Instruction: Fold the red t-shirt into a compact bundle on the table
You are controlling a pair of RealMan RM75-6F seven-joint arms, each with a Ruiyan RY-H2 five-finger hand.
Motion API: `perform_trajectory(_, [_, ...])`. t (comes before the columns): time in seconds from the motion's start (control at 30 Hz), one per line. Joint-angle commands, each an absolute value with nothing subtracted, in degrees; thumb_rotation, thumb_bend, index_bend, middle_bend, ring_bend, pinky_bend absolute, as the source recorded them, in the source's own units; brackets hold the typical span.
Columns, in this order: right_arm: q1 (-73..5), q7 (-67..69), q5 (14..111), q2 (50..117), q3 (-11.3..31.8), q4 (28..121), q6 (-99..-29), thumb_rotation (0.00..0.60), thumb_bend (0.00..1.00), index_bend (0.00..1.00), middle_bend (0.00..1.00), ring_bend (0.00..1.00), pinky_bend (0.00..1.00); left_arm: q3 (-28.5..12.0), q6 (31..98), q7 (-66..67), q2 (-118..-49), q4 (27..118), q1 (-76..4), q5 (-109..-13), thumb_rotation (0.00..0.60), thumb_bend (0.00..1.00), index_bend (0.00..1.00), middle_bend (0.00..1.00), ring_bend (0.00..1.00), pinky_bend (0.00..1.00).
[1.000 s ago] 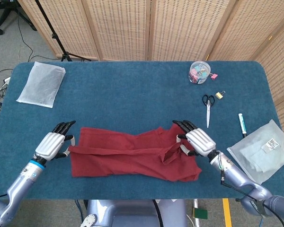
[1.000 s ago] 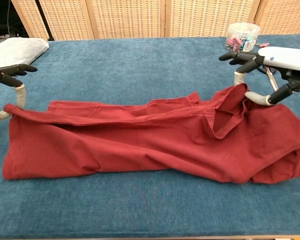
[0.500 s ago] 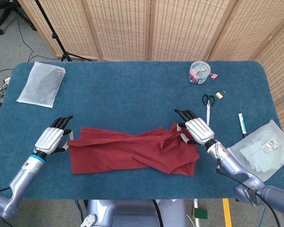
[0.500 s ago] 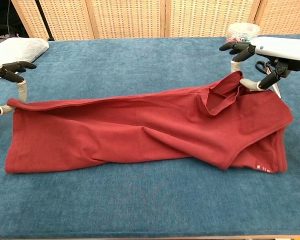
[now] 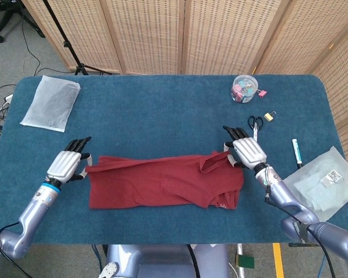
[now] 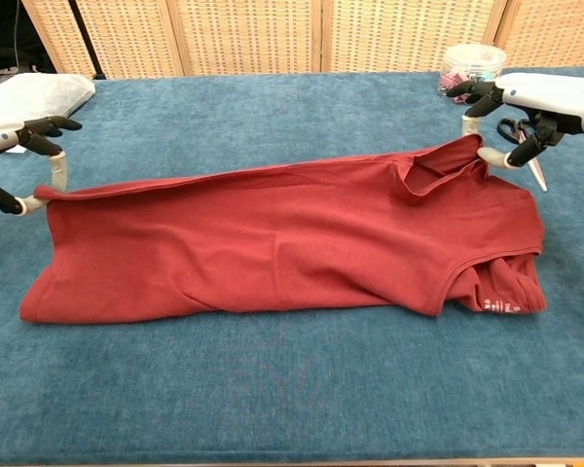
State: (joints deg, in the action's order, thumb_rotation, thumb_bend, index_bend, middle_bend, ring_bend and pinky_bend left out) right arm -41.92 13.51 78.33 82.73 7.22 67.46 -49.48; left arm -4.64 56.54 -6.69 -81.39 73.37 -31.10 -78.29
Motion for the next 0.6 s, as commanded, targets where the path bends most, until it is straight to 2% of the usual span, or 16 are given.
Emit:
perform_trajectory(0.03, [-41.98, 13.33, 77.85, 83.28, 7.39, 66.46, -49.04, 0.600, 0.57, 0.63, 0.00, 0.00, 0.00, -4.86, 56.07, -6.30, -81.90, 72.86, -31.47, -77.93, 0.600, 0.61, 0.74, 0.00, 0.00, 0.00])
perform_trajectory(0.5, [-42.34, 12.51, 75.92, 85.32, 8.02, 62.47, -47.01, 0.600, 0.57, 0.63, 0.00, 0.00, 0.00, -5.76, 54.34, -4.58, -83.77, 70.90, -32.71, -76.07, 0.600, 0.60, 0.74, 0.00, 0.00, 0.00])
perform_trajectory(0.57, [-42.37, 12.56, 75.84, 85.54, 8.07, 62.14, -46.85, 0.600, 0.56, 0.57, 0.00, 0.00, 0.00, -5.91, 54.10, -4.37, -84.10, 70.49, -32.90, -75.78, 0.600, 0.60, 0.74, 0.00, 0.00, 0.00])
perform_trajectory(0.6, [-42.37, 12.61, 75.76, 85.69, 8.10, 61.94, -46.73, 0.600, 0.54, 0.48, 0.00, 0.00, 0.00, -6.02, 54.06, -4.24, -84.36, 70.20, -33.00, -75.66, 0.600, 0.60, 0.74, 0.00, 0.00, 0.00])
